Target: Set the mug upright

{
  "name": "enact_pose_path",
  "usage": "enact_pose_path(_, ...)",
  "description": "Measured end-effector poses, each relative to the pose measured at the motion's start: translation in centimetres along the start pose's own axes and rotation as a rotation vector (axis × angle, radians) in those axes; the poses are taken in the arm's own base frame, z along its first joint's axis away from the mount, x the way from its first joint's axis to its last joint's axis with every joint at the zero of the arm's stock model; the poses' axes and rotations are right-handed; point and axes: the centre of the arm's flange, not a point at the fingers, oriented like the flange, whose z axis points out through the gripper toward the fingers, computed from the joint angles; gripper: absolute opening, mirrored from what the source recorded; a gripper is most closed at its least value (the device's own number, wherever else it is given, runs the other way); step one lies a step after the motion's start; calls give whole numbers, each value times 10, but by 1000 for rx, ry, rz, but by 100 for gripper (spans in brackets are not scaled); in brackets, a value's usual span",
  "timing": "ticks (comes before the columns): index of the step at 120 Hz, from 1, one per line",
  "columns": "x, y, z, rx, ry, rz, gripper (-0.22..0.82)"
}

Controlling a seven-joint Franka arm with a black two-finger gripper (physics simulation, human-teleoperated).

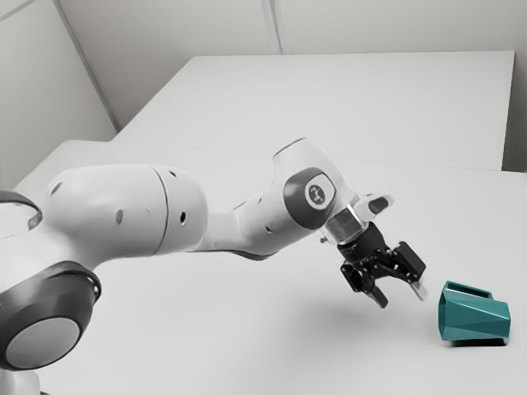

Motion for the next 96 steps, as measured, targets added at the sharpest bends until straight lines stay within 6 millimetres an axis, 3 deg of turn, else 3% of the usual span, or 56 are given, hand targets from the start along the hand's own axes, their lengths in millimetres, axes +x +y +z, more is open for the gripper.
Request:
enact_pose_path(36, 4, 30, 28, -34, 0, 30, 60)
enact_pose_path(49, 11, 41, 29, -42, 13, 49, 60)
enact_pose_path(96, 51, 43, 43, -36, 37, 98, 55)
